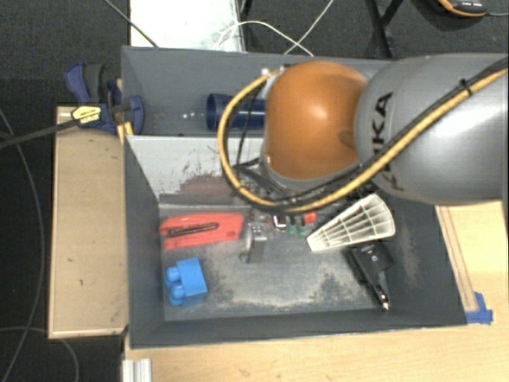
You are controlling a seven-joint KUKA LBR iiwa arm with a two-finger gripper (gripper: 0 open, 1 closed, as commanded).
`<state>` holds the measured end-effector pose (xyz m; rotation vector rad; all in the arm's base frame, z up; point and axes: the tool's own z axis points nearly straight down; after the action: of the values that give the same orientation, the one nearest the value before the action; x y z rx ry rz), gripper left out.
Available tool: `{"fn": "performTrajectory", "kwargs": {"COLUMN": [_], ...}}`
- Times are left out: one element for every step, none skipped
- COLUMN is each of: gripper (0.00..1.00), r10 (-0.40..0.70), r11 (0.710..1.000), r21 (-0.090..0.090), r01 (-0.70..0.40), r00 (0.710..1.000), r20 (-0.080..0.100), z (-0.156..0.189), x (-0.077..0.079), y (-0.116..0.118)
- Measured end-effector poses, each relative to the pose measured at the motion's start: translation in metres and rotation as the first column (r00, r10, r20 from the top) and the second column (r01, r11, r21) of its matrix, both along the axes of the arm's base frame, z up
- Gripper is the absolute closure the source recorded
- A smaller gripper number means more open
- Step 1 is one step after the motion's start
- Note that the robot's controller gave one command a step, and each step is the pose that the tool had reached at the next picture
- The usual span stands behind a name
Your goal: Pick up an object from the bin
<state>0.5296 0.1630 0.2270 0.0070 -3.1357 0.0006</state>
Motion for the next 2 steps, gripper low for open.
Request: {"fn": "performTrajectory", "kwargs": {"gripper": [0.0, 0.0], "r10": [-0.008, -0.084], "r11": [1.0, 0.996], "r21": [0.002, 0.004], "r01": [0.008, 0.084], "r00": [1.0, 0.996], "r20": [0.009, 0.009], "z": [0.005, -0.138], "x": [0.002, 0.049], "y": [-0.001, 0.03]}}
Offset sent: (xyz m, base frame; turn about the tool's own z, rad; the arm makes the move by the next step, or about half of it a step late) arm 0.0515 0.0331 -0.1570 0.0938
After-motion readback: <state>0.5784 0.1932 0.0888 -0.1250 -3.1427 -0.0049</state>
